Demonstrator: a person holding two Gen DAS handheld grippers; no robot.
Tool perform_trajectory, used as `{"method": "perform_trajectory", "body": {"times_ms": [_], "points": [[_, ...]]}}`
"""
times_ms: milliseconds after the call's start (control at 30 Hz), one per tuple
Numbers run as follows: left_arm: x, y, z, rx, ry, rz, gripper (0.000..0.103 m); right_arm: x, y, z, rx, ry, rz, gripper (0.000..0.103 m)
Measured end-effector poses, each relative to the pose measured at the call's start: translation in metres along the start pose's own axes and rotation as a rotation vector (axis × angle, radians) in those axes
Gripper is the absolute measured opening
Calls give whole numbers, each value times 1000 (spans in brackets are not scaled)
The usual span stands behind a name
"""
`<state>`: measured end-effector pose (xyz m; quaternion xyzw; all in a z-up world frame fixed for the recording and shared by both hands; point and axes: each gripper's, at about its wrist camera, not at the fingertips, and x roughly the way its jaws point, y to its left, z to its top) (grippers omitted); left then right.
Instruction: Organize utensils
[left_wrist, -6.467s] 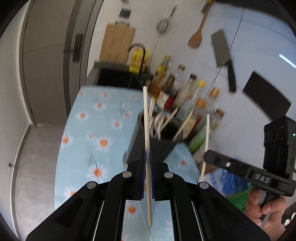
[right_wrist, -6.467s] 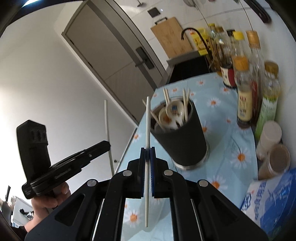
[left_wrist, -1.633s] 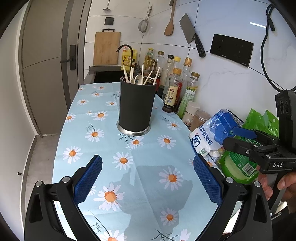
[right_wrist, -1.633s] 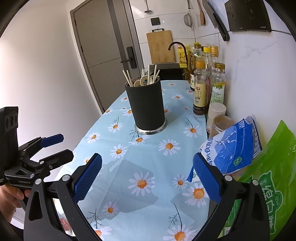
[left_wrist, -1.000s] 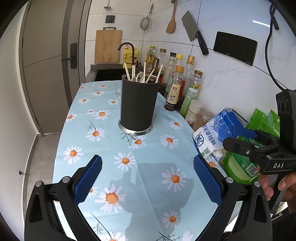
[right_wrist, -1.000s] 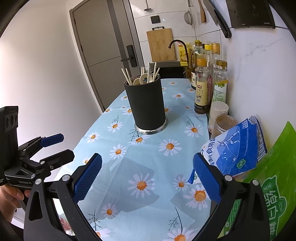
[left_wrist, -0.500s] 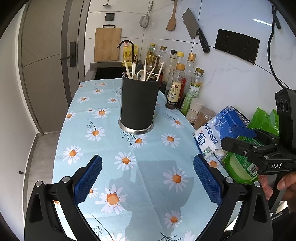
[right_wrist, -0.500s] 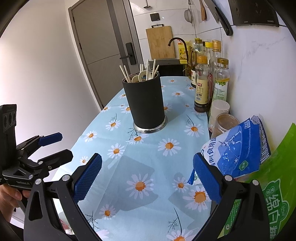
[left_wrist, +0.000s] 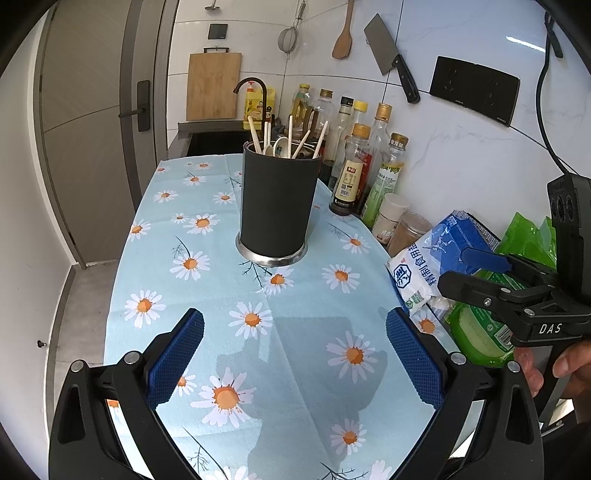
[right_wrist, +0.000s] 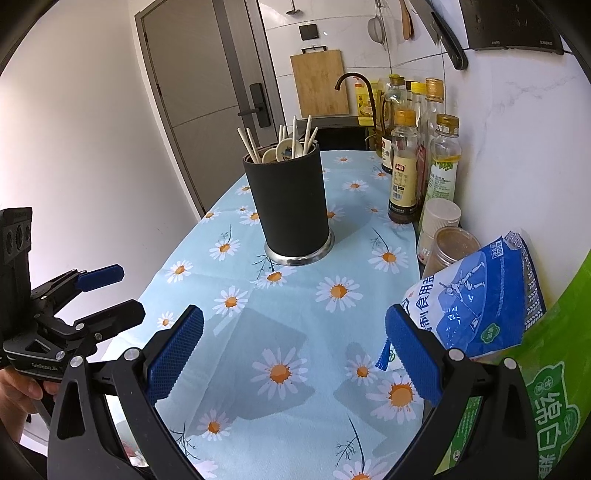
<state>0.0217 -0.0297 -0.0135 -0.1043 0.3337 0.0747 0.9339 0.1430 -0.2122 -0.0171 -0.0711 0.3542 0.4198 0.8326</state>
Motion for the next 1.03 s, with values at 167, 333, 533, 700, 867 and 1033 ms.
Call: {"method": "perform_trajectory", "body": {"times_ms": [167, 333, 533, 700, 867, 1033], "points": [[1, 1, 1, 2, 0, -2, 96, 1, -1, 1, -2, 1, -2, 98], [3, 0, 2, 6, 1, -7, 96, 2, -1, 1, -3, 1, -2, 98], [3, 0, 2, 6, 2, -5, 96, 2, -1, 1, -2, 2, 0, 98], [3, 0, 3, 5, 0, -5, 96, 4, -1, 2, -5, 3, 3, 98], [4, 1, 4, -1, -1, -9, 96, 4, -1, 3, -8, 3, 3, 98], [3, 2, 3, 2, 1, -15, 96, 4, -1, 3, -8, 4, 4, 98]]}}
